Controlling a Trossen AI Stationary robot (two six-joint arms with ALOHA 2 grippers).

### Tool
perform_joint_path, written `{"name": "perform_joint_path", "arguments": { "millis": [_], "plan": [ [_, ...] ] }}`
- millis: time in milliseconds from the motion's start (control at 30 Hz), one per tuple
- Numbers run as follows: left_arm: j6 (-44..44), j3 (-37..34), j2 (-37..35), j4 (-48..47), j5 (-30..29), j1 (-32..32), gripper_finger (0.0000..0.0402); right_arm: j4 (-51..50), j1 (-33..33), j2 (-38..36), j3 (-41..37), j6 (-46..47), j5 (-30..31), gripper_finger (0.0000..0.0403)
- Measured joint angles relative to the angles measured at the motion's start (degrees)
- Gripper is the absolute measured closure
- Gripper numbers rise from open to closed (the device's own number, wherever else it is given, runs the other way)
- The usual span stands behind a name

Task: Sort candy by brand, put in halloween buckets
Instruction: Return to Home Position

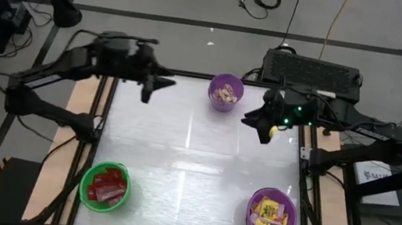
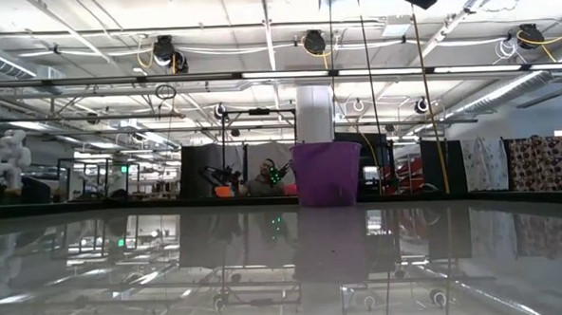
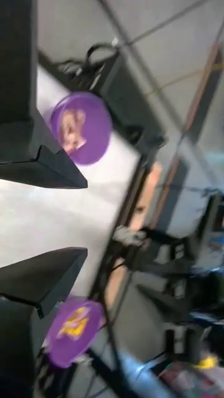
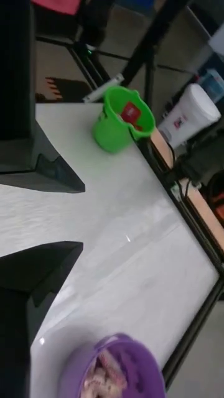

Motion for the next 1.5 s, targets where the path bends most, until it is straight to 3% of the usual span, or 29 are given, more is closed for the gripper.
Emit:
{"name": "perform_joint_path", "arguments": {
  "millis": [300,533,733,867,967,1100,1300,1500],
  "plan": [
    [-3.0,0.0,-9.3,2.6,-20.1,-3.7,0.0231,0.2,2.3,-5.0,0.0,-13.0,0.4,0.0273],
    [-2.8,0.0,-9.5,10.9,-40.4,-2.3,0.0231,-0.6,-1.7,-13.9,0.0,-28.9,0.7,0.0273],
    [-6.5,-0.1,-9.8,9.4,-41.3,0.4,0.0231,-1.6,-7.6,-23.3,-0.5,-36.5,0.7,0.0273],
    [-11.3,-4.7,-12.4,9.2,-42.3,0.6,0.0231,6.0,-9.6,-29.2,-7.6,-35.4,-3.5,0.0273],
    [-13.7,-10.8,-14.8,10.8,-44.6,0.6,0.0231,12.7,-10.2,-32.5,-16.6,-31.0,-6.7,0.0273],
    [-15.8,-20.4,-18.6,17.8,-44.5,0.6,0.0231,13.7,-11.0,-36.5,-25.8,-23.2,-7.2,0.0273],
    [-19.8,-35.4,-25.8,27.8,-40.1,0.6,0.0231,14.9,-11.6,-43.5,-35.1,-15.3,-7.2,0.0273],
    [-21.3,-48.0,-33.3,39.1,-33.5,0.4,0.0231,21.9,-11.6,-55.4,-46.3,-9.9,-7.1,0.0273]
  ]
}}
